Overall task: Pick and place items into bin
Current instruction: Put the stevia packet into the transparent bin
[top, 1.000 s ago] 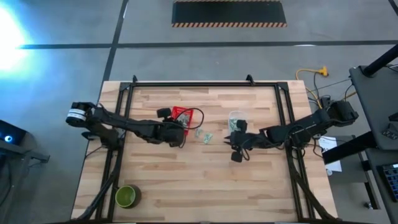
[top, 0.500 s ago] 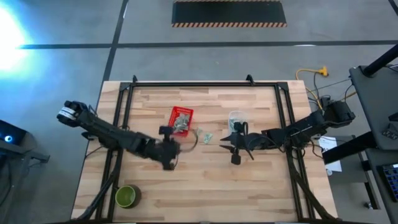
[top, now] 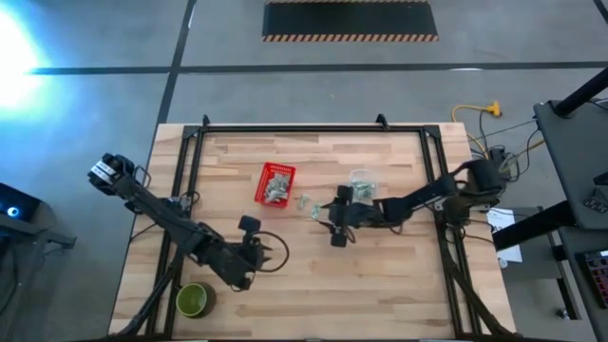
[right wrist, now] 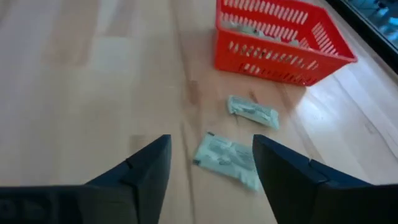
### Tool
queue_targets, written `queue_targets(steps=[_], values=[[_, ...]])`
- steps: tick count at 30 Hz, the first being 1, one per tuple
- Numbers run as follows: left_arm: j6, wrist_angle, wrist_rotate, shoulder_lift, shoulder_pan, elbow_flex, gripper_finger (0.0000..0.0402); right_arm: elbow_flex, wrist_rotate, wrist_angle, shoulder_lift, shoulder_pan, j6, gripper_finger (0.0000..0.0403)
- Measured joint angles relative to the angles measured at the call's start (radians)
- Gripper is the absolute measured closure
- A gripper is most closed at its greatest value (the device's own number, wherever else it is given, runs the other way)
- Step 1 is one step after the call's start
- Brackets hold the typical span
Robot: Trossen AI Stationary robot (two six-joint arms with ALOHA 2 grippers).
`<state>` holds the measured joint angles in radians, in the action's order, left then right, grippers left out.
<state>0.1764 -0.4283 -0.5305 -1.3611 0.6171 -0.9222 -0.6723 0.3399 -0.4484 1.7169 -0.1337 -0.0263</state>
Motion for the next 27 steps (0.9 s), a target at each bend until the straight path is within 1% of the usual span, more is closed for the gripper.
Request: queue_targets(steps=[5, 8, 13, 15, 21, 25, 27], values=[[0.0, 0.0, -0.001, 0.005, 0.0, 0.0, 0.0308, -0.083, 0.0, 0.053, 0.082, 0.066, -0.001, 0.0163], [0.0, 0.002, -0.002, 0.006, 0.0, 0.002, 0.0308, -0.116, -0.012, 0.106, 0.095, 0.111, -0.052, 0.0149], [0.0, 0.001, -0.001, 0.006, 0.0, 0.01, 0.0308, -0.124, -0.131, 0.139, 0.095, 0.164, -0.155, 0.0127], [0.0, 0.001, -0.001, 0.006, 0.0, 0.012, 0.0308, -0.124, -0.151, 0.145, 0.095, 0.166, -0.162, 0.0121], [0.001, 0.003, -0.004, 0.006, 0.0, 0.013, 0.0308, -0.124, -0.157, 0.159, 0.096, 0.166, -0.165, 0.0117], [0.001, 0.003, -0.005, 0.006, 0.0, 0.013, 0.0308, -0.124, -0.166, 0.157, 0.115, 0.165, -0.153, 0.0117], [0.001, 0.006, -0.006, 0.006, 0.0, 0.013, 0.0308, -0.126, -0.19, 0.157, 0.13, 0.165, -0.147, 0.0117]])
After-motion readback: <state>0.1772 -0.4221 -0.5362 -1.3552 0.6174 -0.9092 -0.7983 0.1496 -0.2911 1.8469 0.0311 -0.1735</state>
